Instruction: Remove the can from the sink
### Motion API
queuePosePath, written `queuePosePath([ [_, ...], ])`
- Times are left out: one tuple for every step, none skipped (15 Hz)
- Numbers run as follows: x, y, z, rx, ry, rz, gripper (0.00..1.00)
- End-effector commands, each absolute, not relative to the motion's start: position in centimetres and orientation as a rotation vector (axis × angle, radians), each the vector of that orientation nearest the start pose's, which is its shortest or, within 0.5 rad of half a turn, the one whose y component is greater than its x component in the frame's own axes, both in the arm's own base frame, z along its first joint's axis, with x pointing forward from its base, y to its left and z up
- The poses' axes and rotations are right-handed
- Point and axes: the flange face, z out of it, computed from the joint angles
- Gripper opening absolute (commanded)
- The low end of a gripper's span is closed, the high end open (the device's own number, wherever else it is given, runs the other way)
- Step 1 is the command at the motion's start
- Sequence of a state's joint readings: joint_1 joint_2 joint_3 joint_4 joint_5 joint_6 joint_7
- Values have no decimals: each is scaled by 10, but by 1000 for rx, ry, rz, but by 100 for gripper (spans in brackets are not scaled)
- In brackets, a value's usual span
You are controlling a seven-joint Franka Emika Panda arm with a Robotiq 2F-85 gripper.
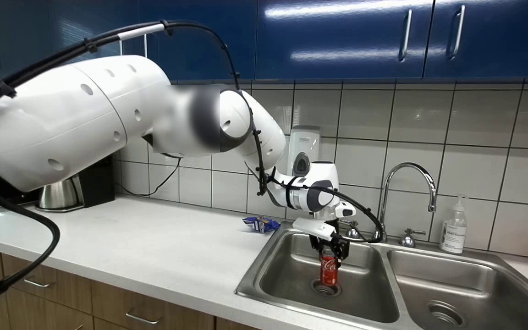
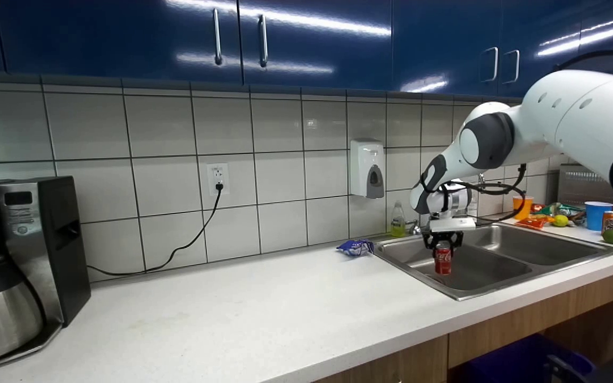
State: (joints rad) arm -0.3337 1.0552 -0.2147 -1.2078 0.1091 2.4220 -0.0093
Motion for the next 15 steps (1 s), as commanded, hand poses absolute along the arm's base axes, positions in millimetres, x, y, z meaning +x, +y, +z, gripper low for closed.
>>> queuePosePath([
  [669, -339, 207, -3168, 812, -236, 38],
  [666, -334, 216, -3166, 806, -234, 38],
  [659, -327, 225, -3162, 798, -228, 38],
  [653, -320, 233, -3160, 788, -225, 38],
  [647, -312, 239, -3159, 778, -216, 38],
  [641, -304, 245, -3159, 757, -203, 38],
  [634, -294, 250, -3163, 729, -187, 38],
  [628, -285, 254, -3178, 726, -188, 38],
  [621, -275, 259, -3189, 694, -189, 38],
  [614, -264, 262, -3192, 650, -168, 38],
  [606, -251, 265, -3199, 611, -151, 38],
  [598, -238, 267, -3202, 574, -132, 38],
  [589, -223, 269, -3206, 532, -113, 38],
  [579, -209, 272, -3209, 499, -95, 38],
  [570, -193, 273, -3213, 459, -81, 38],
])
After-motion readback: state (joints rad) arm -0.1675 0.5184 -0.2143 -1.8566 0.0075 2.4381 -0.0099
